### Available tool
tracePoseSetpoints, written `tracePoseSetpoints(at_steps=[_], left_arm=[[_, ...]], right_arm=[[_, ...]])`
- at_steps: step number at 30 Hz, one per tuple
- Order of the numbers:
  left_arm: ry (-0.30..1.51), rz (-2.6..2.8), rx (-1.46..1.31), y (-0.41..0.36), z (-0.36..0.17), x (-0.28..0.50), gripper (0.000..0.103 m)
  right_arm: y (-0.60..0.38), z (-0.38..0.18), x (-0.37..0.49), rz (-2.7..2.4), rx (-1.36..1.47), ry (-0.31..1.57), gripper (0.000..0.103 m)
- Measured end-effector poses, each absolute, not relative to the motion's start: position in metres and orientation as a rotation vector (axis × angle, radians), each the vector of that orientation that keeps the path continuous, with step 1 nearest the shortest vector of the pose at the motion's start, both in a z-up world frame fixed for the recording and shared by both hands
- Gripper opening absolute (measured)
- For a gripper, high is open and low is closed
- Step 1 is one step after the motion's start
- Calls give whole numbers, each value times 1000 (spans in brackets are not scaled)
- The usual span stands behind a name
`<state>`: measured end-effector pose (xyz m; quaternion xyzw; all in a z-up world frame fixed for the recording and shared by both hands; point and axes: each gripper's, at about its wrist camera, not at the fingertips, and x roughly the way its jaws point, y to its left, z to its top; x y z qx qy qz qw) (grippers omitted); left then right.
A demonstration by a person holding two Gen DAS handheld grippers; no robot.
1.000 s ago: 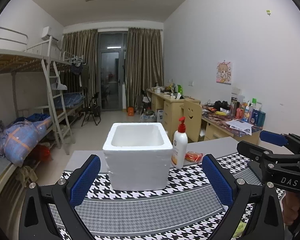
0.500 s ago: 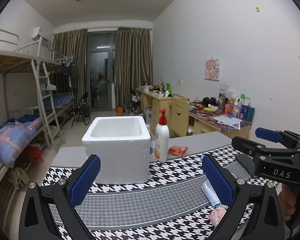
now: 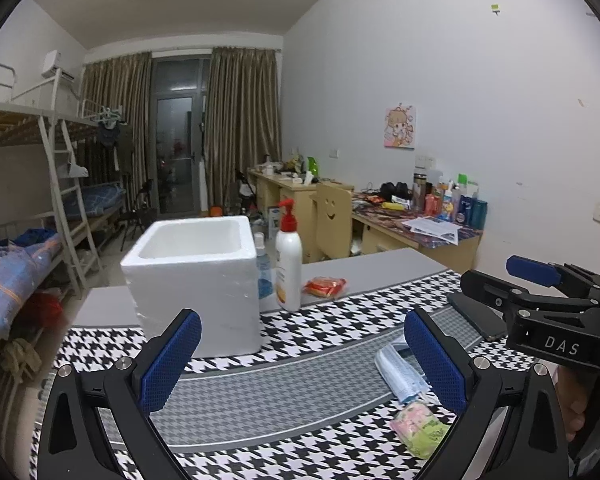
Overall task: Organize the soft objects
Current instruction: 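Withdraw both open tools from the box back toward the masks and snack pack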
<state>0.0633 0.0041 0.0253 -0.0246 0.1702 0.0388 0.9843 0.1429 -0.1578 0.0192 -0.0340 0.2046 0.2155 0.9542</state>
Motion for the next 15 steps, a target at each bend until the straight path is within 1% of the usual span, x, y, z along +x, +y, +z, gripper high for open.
tracePoseSetpoints(at_steps=[15], left_arm=[[418, -4, -72, -19, 0, 81, 102]], right_arm=[[-177, 2, 154, 382, -49, 451, 83]])
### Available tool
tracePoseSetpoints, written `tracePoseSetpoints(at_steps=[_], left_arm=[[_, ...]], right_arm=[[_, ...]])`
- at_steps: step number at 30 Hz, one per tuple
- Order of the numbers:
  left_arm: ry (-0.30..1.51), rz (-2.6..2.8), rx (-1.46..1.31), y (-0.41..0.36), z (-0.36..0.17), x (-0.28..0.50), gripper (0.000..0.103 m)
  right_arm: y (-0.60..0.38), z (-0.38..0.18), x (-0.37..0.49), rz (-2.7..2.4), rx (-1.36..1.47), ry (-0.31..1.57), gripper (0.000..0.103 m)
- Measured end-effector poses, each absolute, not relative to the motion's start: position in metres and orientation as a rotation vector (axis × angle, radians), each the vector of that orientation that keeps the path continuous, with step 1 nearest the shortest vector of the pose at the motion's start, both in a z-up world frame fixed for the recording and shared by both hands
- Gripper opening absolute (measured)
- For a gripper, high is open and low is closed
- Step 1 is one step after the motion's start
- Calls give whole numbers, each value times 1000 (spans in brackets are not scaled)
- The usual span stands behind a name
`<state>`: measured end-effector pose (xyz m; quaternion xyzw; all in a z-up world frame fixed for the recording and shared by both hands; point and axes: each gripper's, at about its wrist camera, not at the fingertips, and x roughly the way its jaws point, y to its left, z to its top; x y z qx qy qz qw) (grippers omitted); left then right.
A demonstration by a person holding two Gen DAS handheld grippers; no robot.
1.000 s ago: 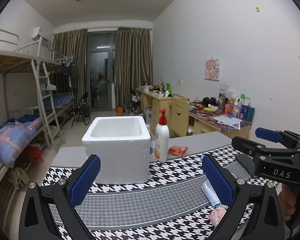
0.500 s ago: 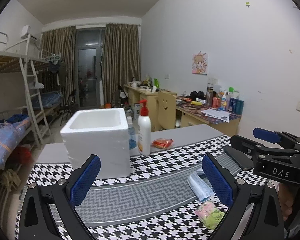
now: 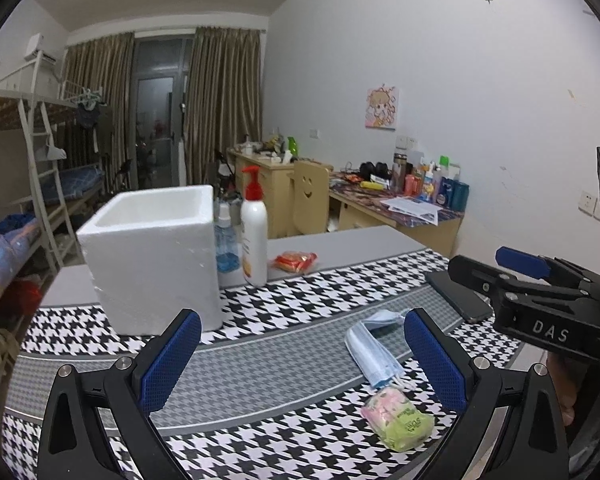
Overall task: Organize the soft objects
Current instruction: 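Withdraw both open tools from the box back toward the masks and snack pack, then lower the left tool onto the green floral tissue pack while the right tool reaches the blue mask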
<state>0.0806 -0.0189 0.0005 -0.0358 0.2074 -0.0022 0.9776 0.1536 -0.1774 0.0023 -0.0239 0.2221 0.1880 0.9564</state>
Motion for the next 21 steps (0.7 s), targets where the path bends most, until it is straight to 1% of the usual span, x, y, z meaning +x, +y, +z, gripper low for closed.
tracePoseSetpoints(at_steps=[21], left_arm=[[522, -11, -69, -48, -35, 93, 102]], right_arm=[[-203, -20, 169, 348, -14, 509, 83]])
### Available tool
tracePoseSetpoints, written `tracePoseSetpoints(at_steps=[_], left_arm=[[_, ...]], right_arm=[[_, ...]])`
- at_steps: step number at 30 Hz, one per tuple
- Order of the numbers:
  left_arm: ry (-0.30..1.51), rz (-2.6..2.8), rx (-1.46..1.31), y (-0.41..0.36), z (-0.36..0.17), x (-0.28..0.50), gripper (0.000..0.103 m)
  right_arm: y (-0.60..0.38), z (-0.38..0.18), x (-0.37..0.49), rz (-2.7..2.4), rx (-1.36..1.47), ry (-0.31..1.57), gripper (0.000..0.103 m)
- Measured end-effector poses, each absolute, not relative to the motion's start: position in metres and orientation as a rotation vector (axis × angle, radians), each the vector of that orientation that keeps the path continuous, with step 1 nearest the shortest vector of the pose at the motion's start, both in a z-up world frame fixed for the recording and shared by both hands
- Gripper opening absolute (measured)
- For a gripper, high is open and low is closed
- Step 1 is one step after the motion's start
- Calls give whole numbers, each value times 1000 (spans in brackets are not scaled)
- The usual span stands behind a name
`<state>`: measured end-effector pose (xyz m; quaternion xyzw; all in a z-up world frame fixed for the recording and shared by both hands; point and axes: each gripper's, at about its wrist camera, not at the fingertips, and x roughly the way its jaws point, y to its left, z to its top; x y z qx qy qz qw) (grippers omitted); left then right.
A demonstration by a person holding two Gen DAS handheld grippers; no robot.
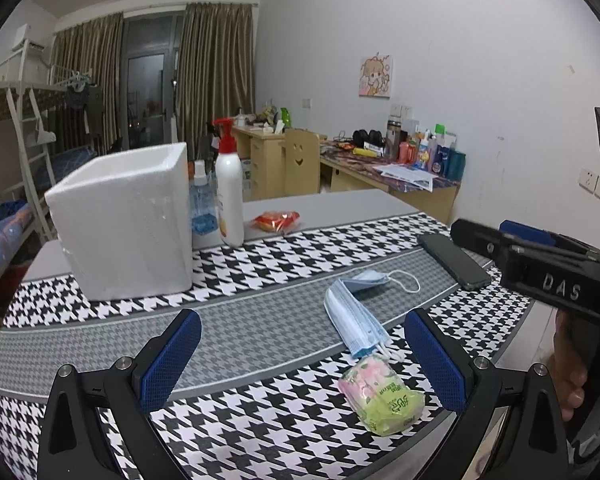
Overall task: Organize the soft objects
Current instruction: 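Lower the left tool onto the green floral tissue pack while the right tool reaches the blue mask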
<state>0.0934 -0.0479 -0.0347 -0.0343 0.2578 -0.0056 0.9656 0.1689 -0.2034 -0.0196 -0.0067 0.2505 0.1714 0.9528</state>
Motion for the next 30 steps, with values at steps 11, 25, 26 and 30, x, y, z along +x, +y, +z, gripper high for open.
tracePoseSetpoints(at_steps=[11, 25, 26, 30], left_arm=[[580, -9, -80, -60, -54, 105, 102], [674, -4, -88, -77, -81, 112, 102], [680, -1, -90, -77, -83, 113, 102], [706, 13, -103, -77, -89, 116, 102]], right_arm=[[-207, -35, 181, 363, -37, 558, 83], [-211, -55, 203, 385, -53, 632, 83], [-211, -56, 205, 384, -54, 640, 83], [-210, -61, 209, 410, -56, 666, 83]])
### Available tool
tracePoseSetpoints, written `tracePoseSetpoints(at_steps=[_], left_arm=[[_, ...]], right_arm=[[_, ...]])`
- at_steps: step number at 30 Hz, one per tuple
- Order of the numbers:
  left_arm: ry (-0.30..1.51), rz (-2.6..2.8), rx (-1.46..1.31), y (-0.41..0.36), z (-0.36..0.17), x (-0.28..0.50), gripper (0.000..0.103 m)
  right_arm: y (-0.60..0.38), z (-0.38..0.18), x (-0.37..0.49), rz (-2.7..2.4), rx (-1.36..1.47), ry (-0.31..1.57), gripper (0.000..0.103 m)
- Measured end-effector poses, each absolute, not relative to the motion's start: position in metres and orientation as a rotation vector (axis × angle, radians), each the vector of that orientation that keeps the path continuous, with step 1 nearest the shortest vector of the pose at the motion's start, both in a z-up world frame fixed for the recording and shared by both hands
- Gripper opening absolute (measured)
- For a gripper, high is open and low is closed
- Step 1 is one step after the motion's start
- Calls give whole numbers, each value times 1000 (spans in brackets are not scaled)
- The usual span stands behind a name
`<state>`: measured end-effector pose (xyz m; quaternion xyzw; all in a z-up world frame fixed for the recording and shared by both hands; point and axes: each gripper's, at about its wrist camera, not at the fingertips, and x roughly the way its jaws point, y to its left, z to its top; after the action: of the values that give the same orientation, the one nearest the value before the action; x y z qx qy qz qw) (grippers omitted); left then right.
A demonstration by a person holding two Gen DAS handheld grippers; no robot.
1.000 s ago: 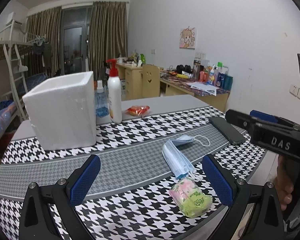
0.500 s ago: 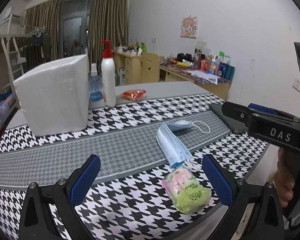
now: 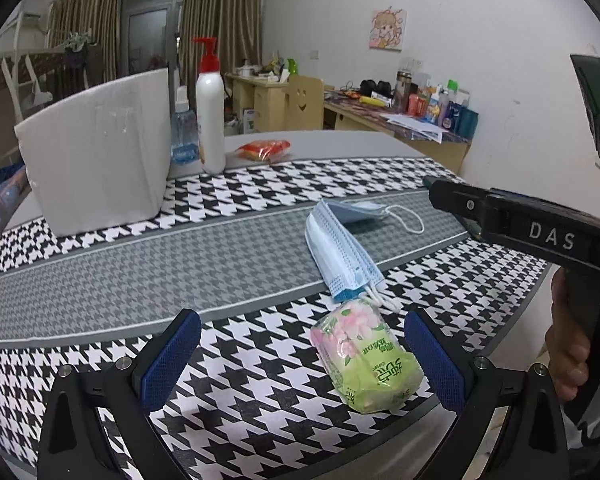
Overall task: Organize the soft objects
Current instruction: 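Lower the left tool onto the green floral tissue pack while the right tool reaches the blue mask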
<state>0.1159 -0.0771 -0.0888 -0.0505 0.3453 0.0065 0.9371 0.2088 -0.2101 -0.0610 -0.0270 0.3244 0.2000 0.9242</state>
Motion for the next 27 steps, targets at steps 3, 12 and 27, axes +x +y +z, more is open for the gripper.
tracePoseSetpoints(at_steps=[3, 12, 27], left_arm=[[723, 10, -107, -81, -95, 119, 102], [777, 0, -104, -92, -107, 126, 96], [840, -84, -107, -108, -121, 133, 69]], right_arm=[[-209, -63, 210, 411, -63, 665, 83], [-214, -67, 209, 425, -53, 682, 83], [-213, -73, 207, 442, -53, 698, 83]])
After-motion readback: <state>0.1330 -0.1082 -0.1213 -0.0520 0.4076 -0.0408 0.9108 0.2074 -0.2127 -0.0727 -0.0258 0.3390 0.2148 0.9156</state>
